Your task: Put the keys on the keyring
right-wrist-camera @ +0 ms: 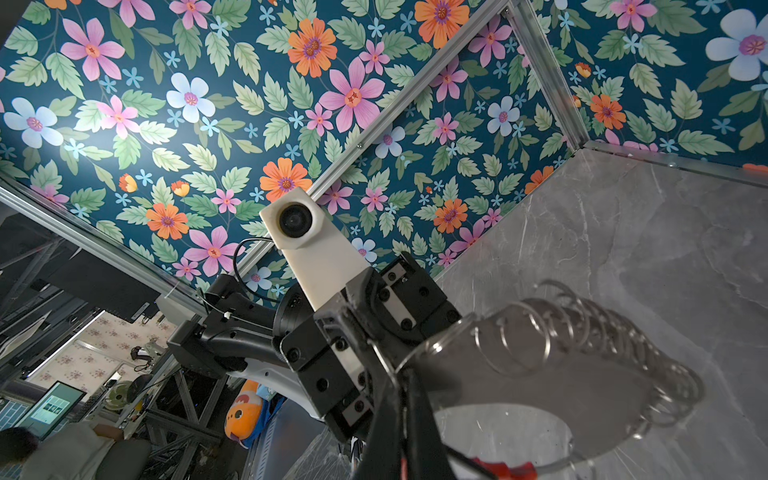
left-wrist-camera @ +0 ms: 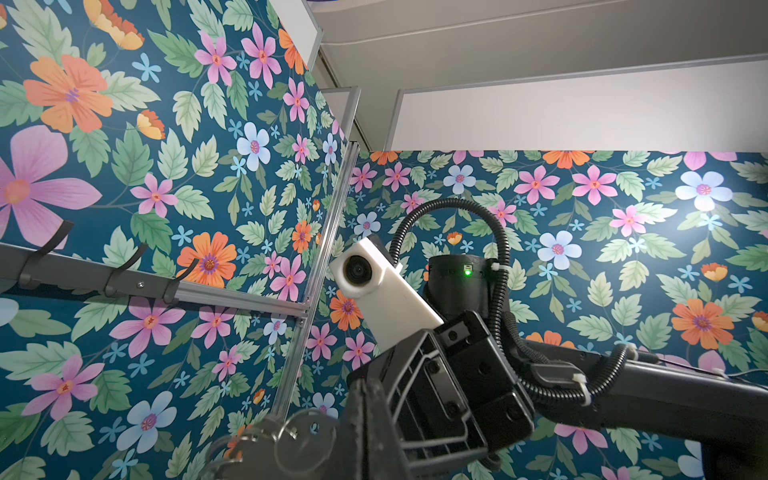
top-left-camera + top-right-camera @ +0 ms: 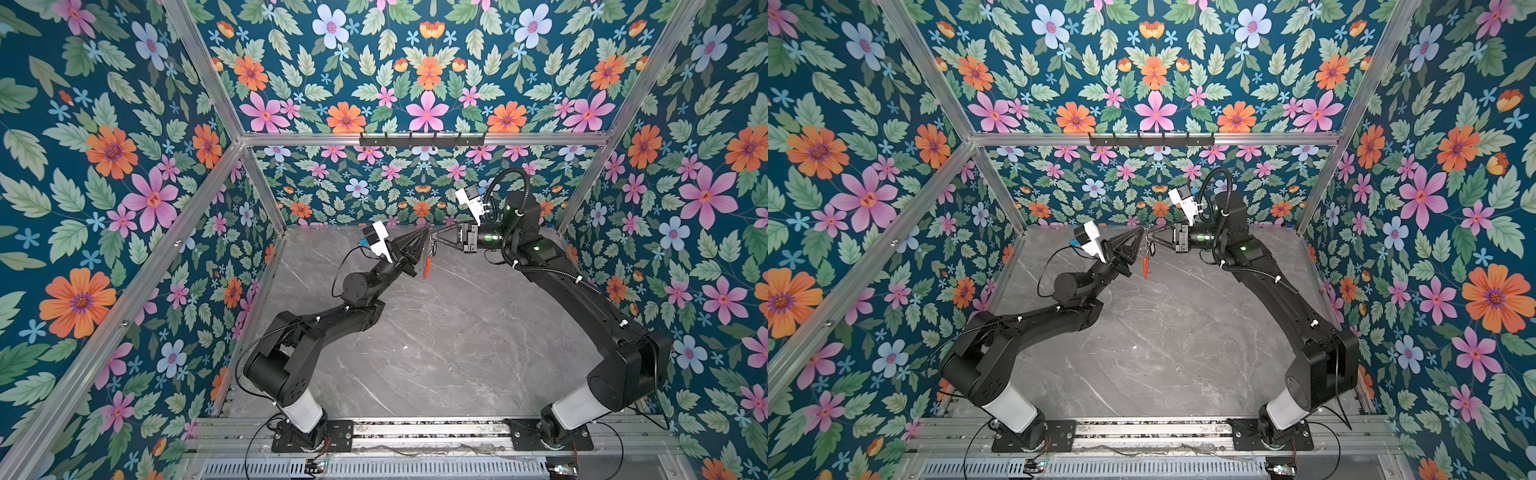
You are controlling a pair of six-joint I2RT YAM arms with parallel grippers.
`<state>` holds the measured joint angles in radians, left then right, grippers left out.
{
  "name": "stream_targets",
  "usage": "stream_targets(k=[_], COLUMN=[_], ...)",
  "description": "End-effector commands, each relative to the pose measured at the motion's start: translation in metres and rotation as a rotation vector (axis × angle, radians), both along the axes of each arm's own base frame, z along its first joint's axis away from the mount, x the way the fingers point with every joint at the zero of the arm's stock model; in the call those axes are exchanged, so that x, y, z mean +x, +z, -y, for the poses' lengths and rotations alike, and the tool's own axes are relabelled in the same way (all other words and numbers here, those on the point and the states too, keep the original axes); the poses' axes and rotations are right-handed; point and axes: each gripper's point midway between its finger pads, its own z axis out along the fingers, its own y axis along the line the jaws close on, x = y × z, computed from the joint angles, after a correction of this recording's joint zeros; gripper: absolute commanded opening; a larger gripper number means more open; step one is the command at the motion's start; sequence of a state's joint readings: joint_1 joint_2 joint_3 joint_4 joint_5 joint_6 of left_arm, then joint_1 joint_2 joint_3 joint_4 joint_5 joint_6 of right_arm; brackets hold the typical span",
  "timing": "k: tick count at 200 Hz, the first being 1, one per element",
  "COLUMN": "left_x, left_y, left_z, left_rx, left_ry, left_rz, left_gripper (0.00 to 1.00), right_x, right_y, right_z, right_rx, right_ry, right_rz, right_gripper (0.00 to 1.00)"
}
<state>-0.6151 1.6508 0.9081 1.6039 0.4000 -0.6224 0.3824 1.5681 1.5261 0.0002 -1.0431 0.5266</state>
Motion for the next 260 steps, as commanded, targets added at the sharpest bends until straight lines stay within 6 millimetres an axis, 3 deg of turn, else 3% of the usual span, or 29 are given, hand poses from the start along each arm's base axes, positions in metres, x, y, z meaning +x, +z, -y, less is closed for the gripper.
stream_targets(k=[1, 7, 34, 51, 60, 84, 107, 160, 191, 260], left_x=[-0.009, -0.009, -0.012, -0.009, -0.005, -0.010, -0.013, -0.004, -0.011, -0.012], left_y=[0.008, 0.006, -0.010, -0.030, -0.051, -0.086, -0.094, -0.076, -0.069, -0.082], left_z=[-0.005, -0.005, -0.006, -0.002, 0.006, 0.015, 0.013, 0.021, 0.031, 0.033], left_rx=[-0.028, -0.022, 0.106, 0.330, 0.512, 0.933, 1.105, 1.109, 1.072, 1.102], left_ry=[0.002, 0.008, 0.072, 0.115, 0.118, 0.083, -0.001, -0.104, -0.220, -0.275], left_rz=[0.063, 0.064, 0.105, 0.113, 0.081, 0.139, 0.170, 0.196, 0.204, 0.162], left_gripper=[0.00, 0.00, 0.20, 0.26, 0.29, 0.31, 0.30, 0.24, 0.24, 0.22], right_x=[-0.004, -0.004, -0.002, -0.001, 0.000, 0.002, 0.002, -0.004, -0.005, -0.006], right_y=[0.009, 0.008, -0.005, -0.025, -0.037, -0.065, -0.082, -0.089, -0.094, -0.089], right_z=[-0.001, 0.000, 0.004, 0.009, 0.013, 0.021, 0.022, 0.020, 0.020, 0.018], right_rx=[0.010, 0.004, -0.080, -0.193, -0.265, -0.433, -0.522, -0.573, -0.591, -0.569], right_ry=[0.011, 0.006, -0.027, -0.059, -0.078, -0.122, -0.132, -0.132, -0.129, -0.126], right_rz=[0.035, 0.036, 0.038, 0.041, 0.051, 0.082, 0.108, 0.146, 0.146, 0.159], right_gripper=[0.00, 0.00, 0.00, 0.00, 0.00, 0.00, 0.00, 0.00, 0.00, 0.00])
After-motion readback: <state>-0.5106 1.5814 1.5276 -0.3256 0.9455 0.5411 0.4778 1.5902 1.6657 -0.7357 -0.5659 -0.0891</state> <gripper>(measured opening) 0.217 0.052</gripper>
